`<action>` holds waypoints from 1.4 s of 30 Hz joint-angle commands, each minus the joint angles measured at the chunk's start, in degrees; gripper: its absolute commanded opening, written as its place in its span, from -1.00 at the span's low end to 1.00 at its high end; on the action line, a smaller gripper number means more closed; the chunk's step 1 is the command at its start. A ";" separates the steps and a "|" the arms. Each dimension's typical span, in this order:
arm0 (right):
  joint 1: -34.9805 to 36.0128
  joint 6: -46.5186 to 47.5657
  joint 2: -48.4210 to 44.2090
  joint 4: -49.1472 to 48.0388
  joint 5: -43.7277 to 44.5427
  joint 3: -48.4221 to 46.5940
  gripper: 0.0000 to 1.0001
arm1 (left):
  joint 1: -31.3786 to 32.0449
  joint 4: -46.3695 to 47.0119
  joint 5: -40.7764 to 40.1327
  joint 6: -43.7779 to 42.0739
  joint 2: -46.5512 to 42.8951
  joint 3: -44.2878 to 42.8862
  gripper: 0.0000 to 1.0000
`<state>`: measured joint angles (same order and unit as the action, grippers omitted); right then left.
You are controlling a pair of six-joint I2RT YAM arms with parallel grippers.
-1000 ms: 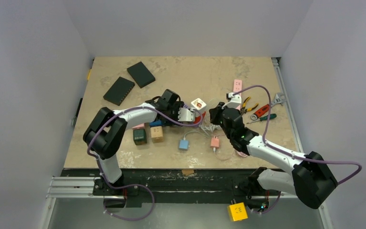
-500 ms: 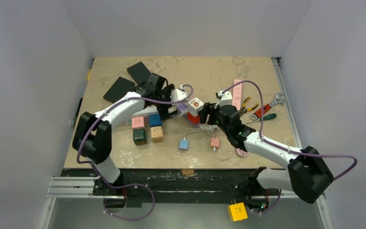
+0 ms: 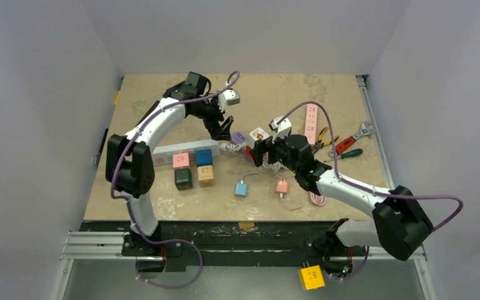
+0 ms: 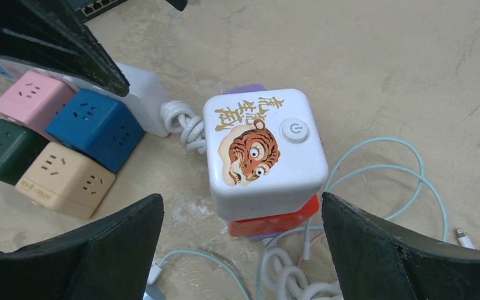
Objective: Pull the plug off the socket
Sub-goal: Remove the plug from the socket.
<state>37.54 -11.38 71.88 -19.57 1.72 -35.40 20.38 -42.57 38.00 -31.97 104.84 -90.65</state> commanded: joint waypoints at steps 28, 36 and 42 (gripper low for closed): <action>0.40 6.35 10.68 -3.63 -1.37 -9.40 -1.00 | 8.31 -16.25 -13.36 -1.06 24.80 -26.12 1.00; 3.06 7.47 5.03 -2.94 4.97 -7.80 -1.00 | 8.81 -18.70 -14.84 -0.82 26.98 -29.32 1.00; 0.34 1.38 0.08 2.34 8.02 -4.43 -1.00 | 5.47 -20.44 -11.26 1.67 24.05 -30.73 1.00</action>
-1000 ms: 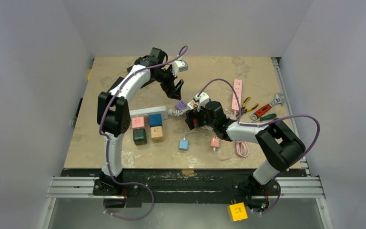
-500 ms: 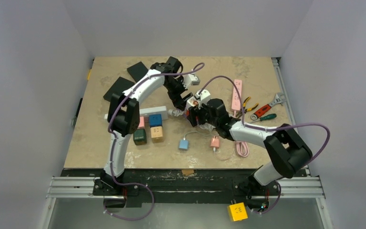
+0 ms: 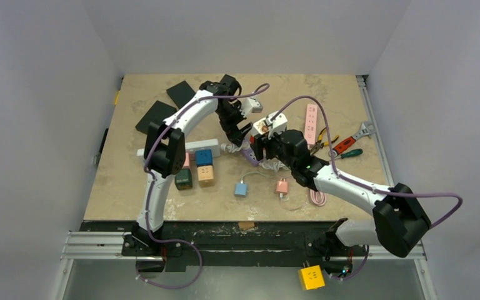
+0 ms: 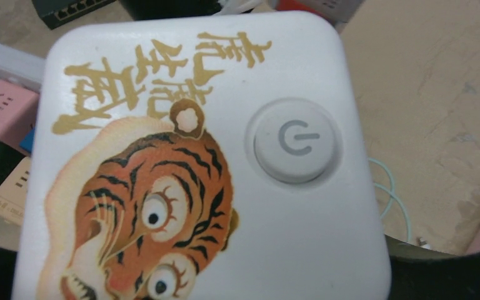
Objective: Pull the plug off the socket
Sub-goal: Remove the plug from the socket, then place the plug at the corner of the board.
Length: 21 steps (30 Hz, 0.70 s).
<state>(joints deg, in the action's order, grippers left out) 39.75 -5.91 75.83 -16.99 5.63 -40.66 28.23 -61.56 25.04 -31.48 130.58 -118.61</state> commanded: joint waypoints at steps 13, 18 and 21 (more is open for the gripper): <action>-1.97 -24.65 -8.56 9.96 -3.90 8.24 -0.97 | -2.89 -0.36 9.77 3.47 -11.95 5.48 1.00; -1.22 -25.43 -16.77 15.42 -0.18 9.04 -0.99 | -2.84 0.43 9.52 3.62 -12.46 7.75 1.00; -1.23 -26.69 -20.82 18.67 1.56 8.41 -0.99 | -2.76 0.89 9.39 3.67 -12.72 8.81 1.00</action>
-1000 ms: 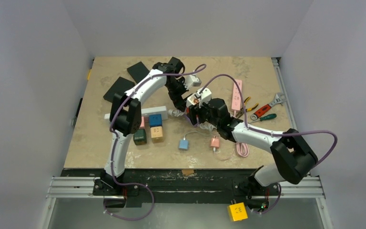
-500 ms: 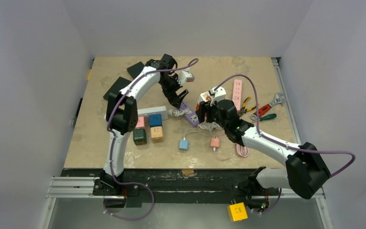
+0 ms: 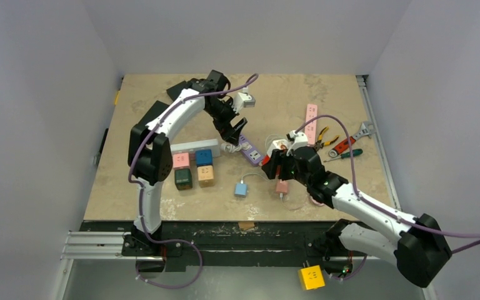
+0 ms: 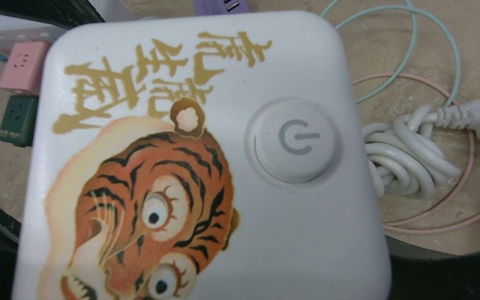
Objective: Pull the plug off the socket
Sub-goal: Place the plug at the corner of the board.
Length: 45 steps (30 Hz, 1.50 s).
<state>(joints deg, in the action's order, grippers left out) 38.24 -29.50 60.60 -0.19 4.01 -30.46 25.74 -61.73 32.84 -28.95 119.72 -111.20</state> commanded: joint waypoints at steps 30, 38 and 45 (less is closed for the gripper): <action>13.56 6.21 26.30 37.15 -2.95 -22.88 -0.79 | 2.36 4.48 -0.42 1.12 -1.49 3.83 1.00; 16.50 6.32 31.22 39.22 -2.31 -25.89 0.97 | 2.43 4.75 0.03 1.58 -1.16 3.84 1.00; 12.19 8.31 21.03 40.17 -6.61 -34.66 0.98 | 3.32 7.24 -0.29 1.43 -0.95 5.39 1.00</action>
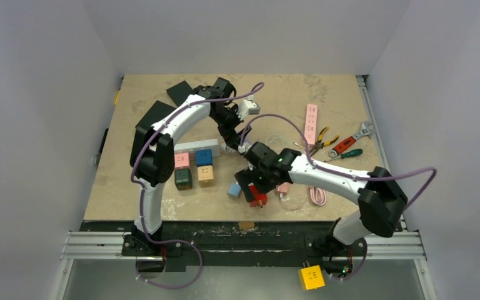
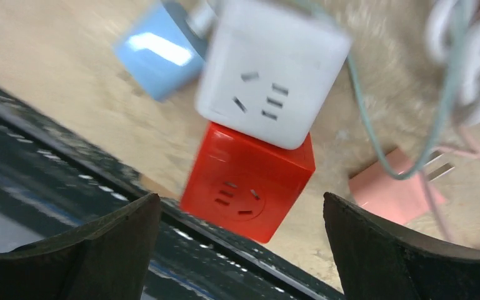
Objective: Pull the plug off the socket
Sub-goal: Place the plug at the corner of the board, then remove the plug from the socket.
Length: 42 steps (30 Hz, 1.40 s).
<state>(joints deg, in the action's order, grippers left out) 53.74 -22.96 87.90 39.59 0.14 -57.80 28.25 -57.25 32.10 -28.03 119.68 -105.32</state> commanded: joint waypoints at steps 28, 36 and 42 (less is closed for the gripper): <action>-33.75 -6.21 -25.89 -24.23 -9.46 3.75 0.98 | 6.25 6.41 -18.13 1.82 6.63 -1.51 1.00; -35.84 -6.30 -23.20 -29.86 -13.70 7.15 0.98 | 0.68 18.37 -4.76 15.14 -2.63 10.24 1.00; -36.05 -6.46 -20.75 -31.78 -14.45 8.58 0.92 | -3.99 5.69 9.79 8.80 1.27 2.21 1.00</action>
<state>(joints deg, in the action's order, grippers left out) 17.98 -28.93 66.52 12.58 -12.69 -50.52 25.34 -51.31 36.51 -19.05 124.57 -105.71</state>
